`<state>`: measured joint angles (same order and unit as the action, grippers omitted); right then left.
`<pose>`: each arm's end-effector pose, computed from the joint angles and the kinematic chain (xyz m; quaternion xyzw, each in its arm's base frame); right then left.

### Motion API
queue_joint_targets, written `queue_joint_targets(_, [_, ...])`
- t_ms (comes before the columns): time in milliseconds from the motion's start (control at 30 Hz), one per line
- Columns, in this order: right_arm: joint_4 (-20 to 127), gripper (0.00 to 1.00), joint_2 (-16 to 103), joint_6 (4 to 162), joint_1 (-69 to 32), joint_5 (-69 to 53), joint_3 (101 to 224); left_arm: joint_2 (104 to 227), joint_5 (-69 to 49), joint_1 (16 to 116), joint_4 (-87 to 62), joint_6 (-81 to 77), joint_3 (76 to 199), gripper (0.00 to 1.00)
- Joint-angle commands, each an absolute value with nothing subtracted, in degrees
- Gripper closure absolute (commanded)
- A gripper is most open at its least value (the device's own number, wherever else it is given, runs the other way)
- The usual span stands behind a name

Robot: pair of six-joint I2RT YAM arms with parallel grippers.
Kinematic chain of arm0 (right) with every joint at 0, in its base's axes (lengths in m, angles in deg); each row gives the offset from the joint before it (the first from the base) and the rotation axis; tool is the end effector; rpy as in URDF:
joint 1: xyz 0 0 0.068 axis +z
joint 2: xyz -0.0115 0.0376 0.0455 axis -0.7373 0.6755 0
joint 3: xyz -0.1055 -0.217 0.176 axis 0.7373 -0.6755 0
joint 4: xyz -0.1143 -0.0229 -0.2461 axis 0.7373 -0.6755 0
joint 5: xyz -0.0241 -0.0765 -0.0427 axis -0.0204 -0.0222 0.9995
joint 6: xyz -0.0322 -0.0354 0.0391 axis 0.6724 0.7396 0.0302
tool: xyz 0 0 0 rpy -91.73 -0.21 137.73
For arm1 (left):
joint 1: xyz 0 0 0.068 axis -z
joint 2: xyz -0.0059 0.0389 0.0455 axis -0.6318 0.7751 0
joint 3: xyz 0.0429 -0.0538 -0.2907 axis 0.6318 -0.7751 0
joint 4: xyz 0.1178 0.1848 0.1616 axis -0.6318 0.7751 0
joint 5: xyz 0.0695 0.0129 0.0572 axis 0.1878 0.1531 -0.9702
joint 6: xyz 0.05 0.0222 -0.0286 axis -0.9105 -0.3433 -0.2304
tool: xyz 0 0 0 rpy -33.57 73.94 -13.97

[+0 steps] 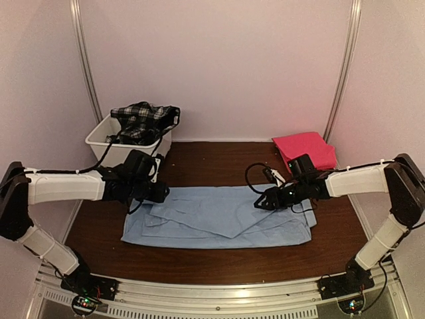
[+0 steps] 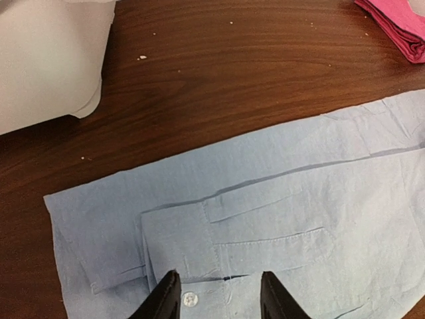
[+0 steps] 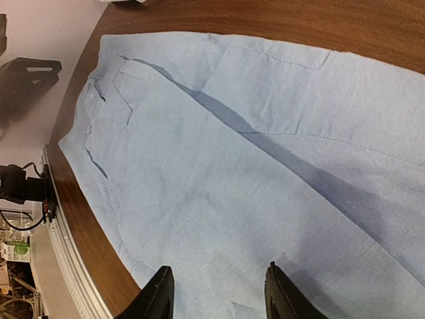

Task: Fold and stack the mixed laundry pile
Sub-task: Rotate the rectangle-folded T-shirt at the center of the board.

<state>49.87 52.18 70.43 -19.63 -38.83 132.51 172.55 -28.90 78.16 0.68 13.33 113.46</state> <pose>0.2672 0.1743 0.1879 -0.1834 0.8701 0.4181 0.1857 0.2481 -0.1895 0.2205 0.0623 0.9207 -0.1298 0.3626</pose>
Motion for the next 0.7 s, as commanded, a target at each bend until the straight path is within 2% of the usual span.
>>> queue_joint_targets(0, [49.78, 0.56, 57.53, 69.23, -19.62, -34.81, 133.74, 178.09, -26.23, 78.12, -1.41, 11.96, 116.25, 0.58])
queue_joint_targets(200, [46.56, 0.6, 63.71, 71.96, -18.94, -27.16, 134.24, 182.84, -27.69, 77.95, 0.39, 14.07, 116.17, 0.6])
queue_joint_targets(333, [42.2, 0.6, 69.87, 75.09, -18.09, -21.75, 139.9, 184.96, -30.73, 77.07, 4.07, 17.56, 114.55, 0.6])
queue_joint_targets(567, [34.87, 0.6, 86.84, 79.37, -17.14, -22.1, 163.55, 183.01, -34.5, 74.91, 8.58, 21.99, 108.82, 0.61])
queue_joint_targets(667, [29.47, 0.6, 95.05, 81.41, -17.67, -19.29, 177.02, 181.35, -29.59, 74.99, 6.15, 20.5, 106.95, 0.62])
